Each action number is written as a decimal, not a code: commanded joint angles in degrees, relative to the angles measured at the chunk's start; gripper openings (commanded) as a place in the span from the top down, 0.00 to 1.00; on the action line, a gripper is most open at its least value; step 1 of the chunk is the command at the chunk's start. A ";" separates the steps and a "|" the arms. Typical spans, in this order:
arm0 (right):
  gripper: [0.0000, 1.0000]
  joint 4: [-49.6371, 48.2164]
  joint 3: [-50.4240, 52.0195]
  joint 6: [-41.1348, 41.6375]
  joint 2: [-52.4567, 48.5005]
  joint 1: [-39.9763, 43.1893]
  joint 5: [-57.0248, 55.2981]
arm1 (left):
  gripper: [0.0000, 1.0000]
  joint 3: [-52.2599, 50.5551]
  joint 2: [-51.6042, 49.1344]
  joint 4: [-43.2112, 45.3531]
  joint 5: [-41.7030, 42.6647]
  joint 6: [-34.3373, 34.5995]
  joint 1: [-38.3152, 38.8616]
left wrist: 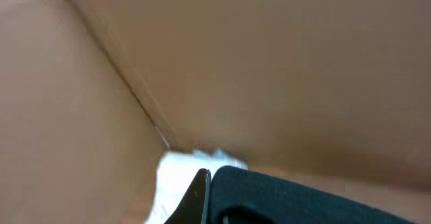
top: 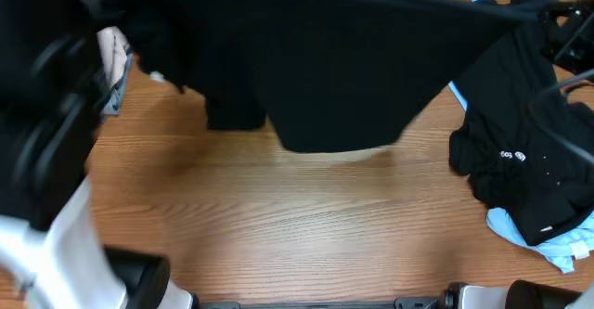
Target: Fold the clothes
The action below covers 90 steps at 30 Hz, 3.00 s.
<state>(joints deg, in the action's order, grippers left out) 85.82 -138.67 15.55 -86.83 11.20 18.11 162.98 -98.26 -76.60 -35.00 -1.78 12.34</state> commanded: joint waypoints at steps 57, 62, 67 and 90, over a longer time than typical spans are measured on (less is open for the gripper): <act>0.00 -74.31 38.86 -0.37 -37.53 -12.63 -14.64 | 0.00 -12.61 -46.75 31.47 12.57 8.17 -9.11; 0.00 -69.96 37.97 -0.35 -34.60 -11.43 -11.91 | 0.00 -11.61 -44.46 22.75 12.55 6.56 -9.11; 0.00 -51.91 37.77 -0.42 -24.79 -9.92 0.63 | 0.00 -10.97 -38.82 7.17 15.74 6.51 -9.09; 0.00 -22.93 58.58 -0.70 -10.05 -10.38 1.38 | 0.11 -28.96 -20.15 -19.30 29.99 3.02 -9.03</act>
<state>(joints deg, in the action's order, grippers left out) 64.97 -84.14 15.00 -96.88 1.67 18.09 142.41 -118.76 -96.40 -1.23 4.03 3.07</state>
